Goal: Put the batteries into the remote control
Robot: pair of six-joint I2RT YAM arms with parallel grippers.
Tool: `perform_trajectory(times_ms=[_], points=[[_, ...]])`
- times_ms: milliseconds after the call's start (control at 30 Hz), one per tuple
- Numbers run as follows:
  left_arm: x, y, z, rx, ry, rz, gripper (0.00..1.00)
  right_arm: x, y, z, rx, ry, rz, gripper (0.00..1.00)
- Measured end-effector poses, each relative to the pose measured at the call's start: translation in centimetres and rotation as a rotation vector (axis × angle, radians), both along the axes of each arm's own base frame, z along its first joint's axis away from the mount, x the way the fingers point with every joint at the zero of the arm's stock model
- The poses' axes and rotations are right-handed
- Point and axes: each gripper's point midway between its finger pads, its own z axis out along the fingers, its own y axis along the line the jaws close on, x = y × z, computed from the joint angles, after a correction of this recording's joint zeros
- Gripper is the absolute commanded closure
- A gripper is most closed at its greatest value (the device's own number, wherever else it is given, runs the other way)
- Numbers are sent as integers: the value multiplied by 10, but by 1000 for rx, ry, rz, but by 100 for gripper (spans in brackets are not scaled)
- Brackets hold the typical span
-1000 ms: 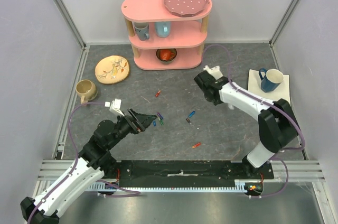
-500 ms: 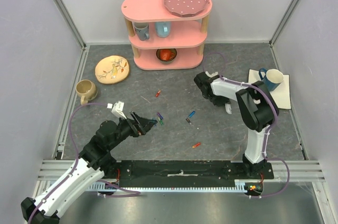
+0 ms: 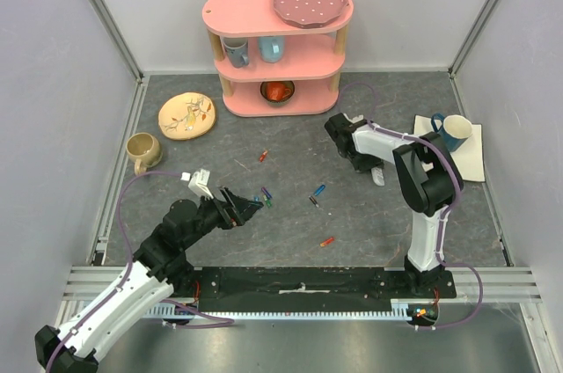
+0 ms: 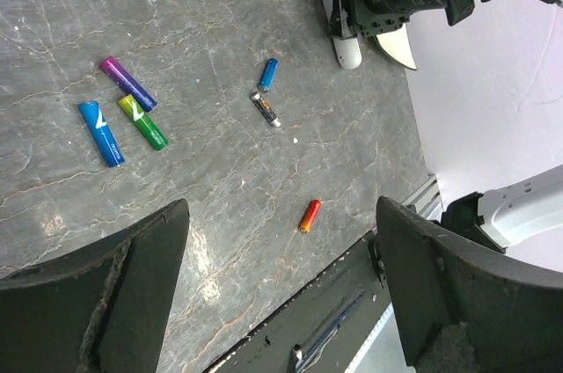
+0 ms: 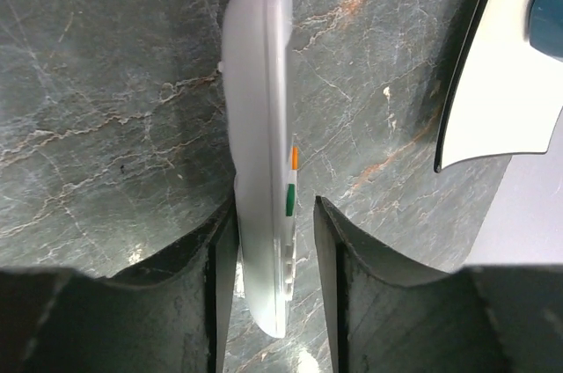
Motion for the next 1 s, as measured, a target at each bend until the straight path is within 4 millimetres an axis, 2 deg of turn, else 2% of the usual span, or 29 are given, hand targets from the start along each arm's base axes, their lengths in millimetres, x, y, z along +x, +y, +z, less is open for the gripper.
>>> perform_trajectory(times_ms=[233, 467, 600, 767, 867, 933, 1000], points=[[-1, -1, -5, 12, 19, -7, 8, 0, 3, 4, 37, -5, -1, 42], [-3, -2, -5, 10, 23, -19, 8, -3, 35, 12, 204, -24, 19, 32], [-4, -3, -7, 11, 28, -24, 5, -5, 55, 35, 301, -68, 51, 30], [-5, -2, -14, 32, 55, -22, 1, -11, 63, 90, 445, -232, 86, 30], [-3, 1, -24, 70, 96, -9, 1, -33, 65, 113, 597, -375, 141, 26], [-2, 3, -32, 123, 132, 1, 1, -48, 67, 118, 682, -449, 174, 25], [2, 5, -34, 172, 159, 11, 1, -65, 71, 113, 765, -498, 207, 24]])
